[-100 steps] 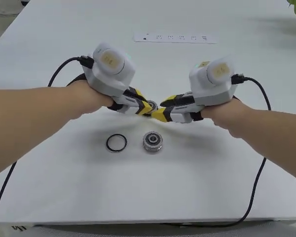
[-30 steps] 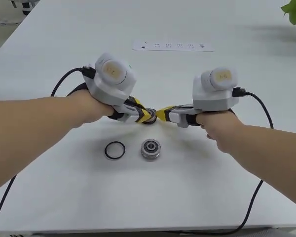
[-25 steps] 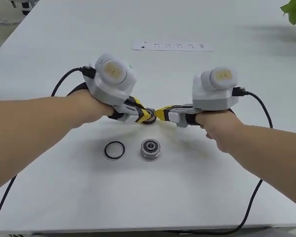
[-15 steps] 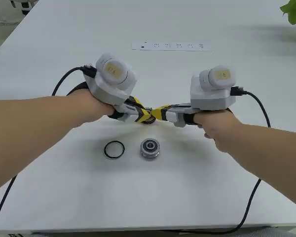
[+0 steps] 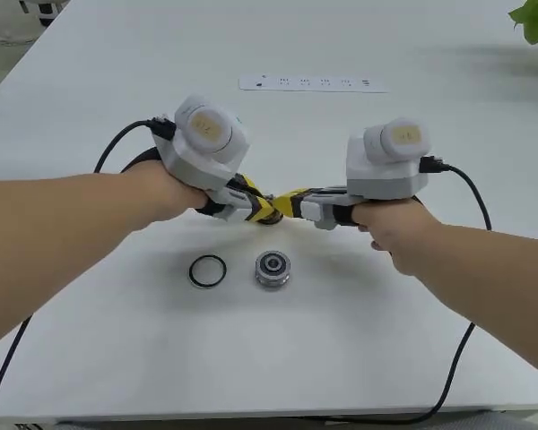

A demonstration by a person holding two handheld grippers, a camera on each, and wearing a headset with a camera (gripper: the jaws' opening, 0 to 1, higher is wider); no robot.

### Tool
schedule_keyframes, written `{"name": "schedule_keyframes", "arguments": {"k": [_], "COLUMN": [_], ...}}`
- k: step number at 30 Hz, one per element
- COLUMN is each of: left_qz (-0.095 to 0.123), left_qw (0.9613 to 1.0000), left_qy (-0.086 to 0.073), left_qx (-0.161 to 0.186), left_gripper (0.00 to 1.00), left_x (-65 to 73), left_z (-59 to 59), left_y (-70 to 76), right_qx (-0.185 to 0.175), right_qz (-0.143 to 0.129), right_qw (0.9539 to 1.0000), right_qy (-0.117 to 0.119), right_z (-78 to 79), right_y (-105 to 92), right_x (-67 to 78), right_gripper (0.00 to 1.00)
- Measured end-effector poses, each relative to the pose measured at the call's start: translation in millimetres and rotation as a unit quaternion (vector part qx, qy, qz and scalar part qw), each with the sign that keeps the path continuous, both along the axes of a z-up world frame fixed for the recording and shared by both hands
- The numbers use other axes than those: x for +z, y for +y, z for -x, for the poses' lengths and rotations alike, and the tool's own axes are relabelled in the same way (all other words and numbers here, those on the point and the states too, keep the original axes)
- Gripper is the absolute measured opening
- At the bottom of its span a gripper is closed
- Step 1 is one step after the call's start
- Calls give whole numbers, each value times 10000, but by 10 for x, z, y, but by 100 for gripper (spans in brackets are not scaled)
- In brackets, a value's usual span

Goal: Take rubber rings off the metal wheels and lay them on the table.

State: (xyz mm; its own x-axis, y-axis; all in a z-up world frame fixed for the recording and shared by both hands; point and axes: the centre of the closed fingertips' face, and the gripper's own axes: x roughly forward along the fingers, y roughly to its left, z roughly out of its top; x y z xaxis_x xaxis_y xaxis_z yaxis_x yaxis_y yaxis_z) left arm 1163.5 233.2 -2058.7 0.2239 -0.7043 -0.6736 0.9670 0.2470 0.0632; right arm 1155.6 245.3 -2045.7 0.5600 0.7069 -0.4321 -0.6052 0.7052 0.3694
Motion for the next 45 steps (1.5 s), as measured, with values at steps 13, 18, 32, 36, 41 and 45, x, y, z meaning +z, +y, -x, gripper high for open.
{"name": "schedule_keyframes", "arguments": {"k": [13, 18, 32, 36, 41, 45], "left_qz": [32, -28, 446, 573, 701, 826], "left_qw": [10000, 10000, 9989, 9980, 9971, 9962], "left_qy": [15, -78, 1, -41, -58, -66], "left_qx": [57, -35, -161, -249, -283, -270], "left_gripper": [7, 8, 19, 25, 34, 39], "left_x": [4, 11, 284, 377, 456, 536], "left_z": [-12, -5, 101, 164, 224, 257], "left_y": [-8, -11, -9, 4, 63, 143], "right_qx": [-114, -164, -235, -216, -188, -190], "right_qz": [167, 114, 4, -59, -124, -233], "right_qw": [9998, 9998, 9997, 9997, 9997, 9995], "right_qy": [-89, -61, -44, -58, -68, -87], "right_z": [-28, -20, -18, -16, -6, -2], "right_y": [-89, -110, -155, -144, -133, -133], "right_x": [-11, -11, 52, 92, 130, 186], "right_gripper": [0, 0, 0, 0, 0, 0]}}
